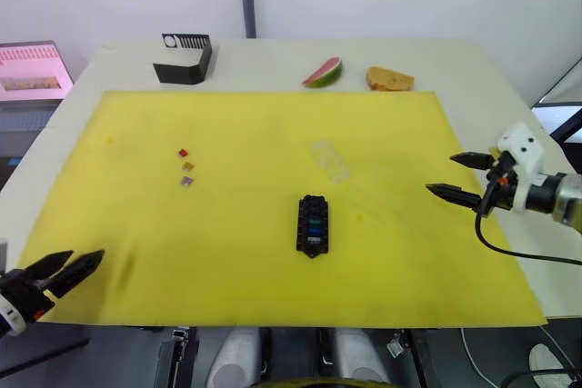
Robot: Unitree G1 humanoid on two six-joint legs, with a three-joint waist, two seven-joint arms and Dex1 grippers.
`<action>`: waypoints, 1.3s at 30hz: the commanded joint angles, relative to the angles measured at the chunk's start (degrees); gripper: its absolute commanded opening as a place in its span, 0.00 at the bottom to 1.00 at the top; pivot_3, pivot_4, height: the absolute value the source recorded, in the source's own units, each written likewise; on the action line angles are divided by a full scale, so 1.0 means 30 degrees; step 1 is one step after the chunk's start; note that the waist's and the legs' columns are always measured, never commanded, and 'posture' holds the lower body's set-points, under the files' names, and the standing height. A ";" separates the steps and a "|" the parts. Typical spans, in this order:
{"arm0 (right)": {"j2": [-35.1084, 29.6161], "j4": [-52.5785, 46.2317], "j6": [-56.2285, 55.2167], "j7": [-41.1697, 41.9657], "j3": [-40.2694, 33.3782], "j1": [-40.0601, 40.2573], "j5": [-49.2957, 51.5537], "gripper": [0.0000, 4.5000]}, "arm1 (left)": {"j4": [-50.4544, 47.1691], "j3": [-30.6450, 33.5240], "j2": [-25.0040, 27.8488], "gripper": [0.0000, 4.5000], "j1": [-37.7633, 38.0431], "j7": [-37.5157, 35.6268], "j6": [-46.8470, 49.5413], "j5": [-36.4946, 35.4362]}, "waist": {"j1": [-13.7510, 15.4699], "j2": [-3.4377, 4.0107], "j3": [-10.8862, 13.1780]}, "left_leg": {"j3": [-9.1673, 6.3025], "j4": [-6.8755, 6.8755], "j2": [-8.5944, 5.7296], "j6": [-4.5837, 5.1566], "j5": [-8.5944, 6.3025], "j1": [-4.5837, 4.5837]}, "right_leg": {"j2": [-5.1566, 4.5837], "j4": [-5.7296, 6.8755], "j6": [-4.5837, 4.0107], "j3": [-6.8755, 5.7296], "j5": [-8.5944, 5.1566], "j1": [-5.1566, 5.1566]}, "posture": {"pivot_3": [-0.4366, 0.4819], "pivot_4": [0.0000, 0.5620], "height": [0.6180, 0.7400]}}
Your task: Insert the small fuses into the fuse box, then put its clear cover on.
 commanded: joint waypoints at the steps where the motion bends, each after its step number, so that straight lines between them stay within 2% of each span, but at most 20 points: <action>1: 0.0810 -0.1925 0.0627 -0.0185 0.0567 -0.1399 0.0924 1.00 | 0.0137 0.0119 0.0940 1.00 -0.1641 0.1165 0.2344 -0.2586 | -0.0055 -0.0001 0.0000 | 0.0000 -0.0007 0.0001 -0.0001 0.0000 0.0009 | 0.0001 0.0009 0.0003 0.0000 0.0002 -0.0002 | 0.48 0.27 1.00; 5: 0.2433 -0.3964 0.2033 -0.0384 0.1893 -0.3360 0.2393 1.00 | 0.2391 -0.1244 0.1765 1.00 -0.5154 0.2995 0.5512 -0.4604 | -0.0087 0.0019 0.0002 | 0.0001 -0.0028 0.0005 -0.0008 0.0004 0.0005 | 0.0014 0.0028 0.0068 0.0000 0.0039 -0.0034 | 0.48 0.27 1.00; 9: 0.4350 -0.5449 0.3146 -0.0665 0.3491 -0.5210 0.3652 1.00 | 0.5563 -0.2814 0.1934 1.00 -0.9249 0.4751 0.8320 -0.5576 | -0.0042 0.0002 0.0001 | 0.0001 -0.0026 0.0000 -0.0009 0.0003 -0.0016 | 0.0017 0.0021 0.0086 -0.0002 0.0049 -0.0049 | 0.48 0.27 1.00; 13: 0.6282 -0.5559 0.2781 -0.1062 0.5409 -0.6324 0.3053 1.00 | 0.8337 -0.4271 0.1054 1.00 -1.2463 0.6367 0.9612 -0.4929 | -0.0033 -0.0023 -0.0009 | 0.0000 -0.0021 -0.0008 -0.0016 0.0006 -0.0012 | 0.0018 0.0027 0.0089 -0.0004 0.0051 -0.0045 | 0.48 0.27 1.00; 17: 0.7738 -0.4992 0.2004 -0.1581 0.6950 -0.6724 0.1932 1.00 | 1.1539 -0.4279 0.0282 1.00 -1.5199 0.7238 0.9757 -0.4692 | -0.0075 -0.0040 -0.0013 | 0.0003 -0.0021 -0.0021 -0.0140 0.0076 -0.0035 | 0.0018 0.0034 0.0091 -0.0001 0.0052 -0.0079 | 0.48 0.27 1.00; 22: 0.7840 -0.5119 0.1952 -0.1574 0.6810 -0.6473 0.1857 1.00 | 1.3876 -0.4582 -0.0009 1.00 -1.6659 0.7524 0.9771 -0.3755 | -0.0090 -0.0042 -0.0014 | 0.0004 -0.0022 -0.0023 -0.0165 0.0090 -0.0062 | 0.0019 0.0055 0.0091 -0.0001 0.0052 -0.0116 | 0.48 0.27 1.00; 26: 0.7731 -0.5374 0.1857 -0.1498 0.6963 -0.6345 0.1683 1.00 | 1.3126 -0.5911 -0.0395 1.00 -1.6206 0.6686 0.9850 -0.3238 | -0.0057 -0.0041 -0.0014 | 0.0003 -0.0022 -0.0022 -0.0165 0.0090 -0.0064 | 0.0017 0.0055 0.0092 0.0000 0.0052 -0.0115 | 0.48 0.27 1.00; 39: 0.7358 -0.5314 0.1931 -0.1553 0.6723 -0.6636 0.1432 1.00 | 1.3964 -0.6359 -0.2035 1.00 -1.7054 0.6139 0.8996 -0.2114 | 0.0066 -0.0032 -0.0021 | -0.0003 -0.0020 -0.0049 -0.0146 0.0080 -0.0054 | -0.0019 0.0051 0.0091 0.0002 0.0052 -0.0086 | 0.48 0.27 1.00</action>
